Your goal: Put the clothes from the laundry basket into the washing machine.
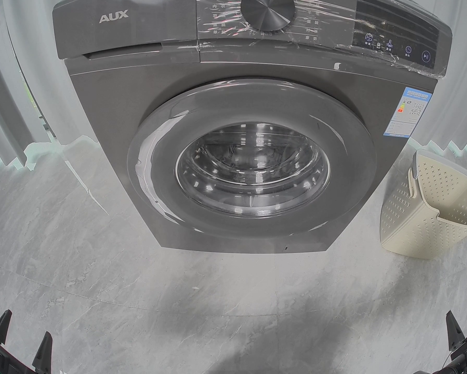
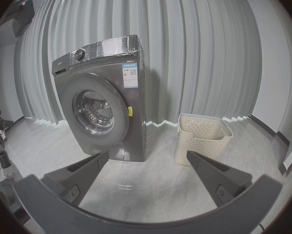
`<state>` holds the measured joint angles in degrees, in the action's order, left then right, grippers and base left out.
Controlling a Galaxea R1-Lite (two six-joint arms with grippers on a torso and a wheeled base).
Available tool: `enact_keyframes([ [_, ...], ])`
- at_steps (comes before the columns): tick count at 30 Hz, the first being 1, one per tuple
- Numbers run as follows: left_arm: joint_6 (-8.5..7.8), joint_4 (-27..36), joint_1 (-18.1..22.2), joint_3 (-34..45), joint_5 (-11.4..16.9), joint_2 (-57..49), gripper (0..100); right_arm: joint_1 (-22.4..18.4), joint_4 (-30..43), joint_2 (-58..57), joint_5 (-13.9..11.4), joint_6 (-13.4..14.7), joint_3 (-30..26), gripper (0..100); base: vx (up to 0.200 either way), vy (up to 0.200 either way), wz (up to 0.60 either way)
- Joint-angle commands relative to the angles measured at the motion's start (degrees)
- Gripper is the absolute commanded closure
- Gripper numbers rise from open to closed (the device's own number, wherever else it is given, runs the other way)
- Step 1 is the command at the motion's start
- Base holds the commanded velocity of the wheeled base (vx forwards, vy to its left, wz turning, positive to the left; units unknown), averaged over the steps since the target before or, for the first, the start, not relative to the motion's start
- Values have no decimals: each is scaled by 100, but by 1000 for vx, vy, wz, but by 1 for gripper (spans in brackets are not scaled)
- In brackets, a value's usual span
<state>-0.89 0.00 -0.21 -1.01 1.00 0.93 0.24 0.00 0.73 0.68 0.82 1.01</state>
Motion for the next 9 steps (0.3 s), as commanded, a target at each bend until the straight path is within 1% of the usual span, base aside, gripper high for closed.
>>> enact_keyframes([
  [1, 1, 0, 3, 101, -3, -57, 0, -7, 0, -73, 2, 6, -101, 0, 0, 0, 0],
  [9, -8, 0, 3, 101, 6, -57, 0, 11, -9, -73, 2, -38, -101, 0, 0, 0, 0],
])
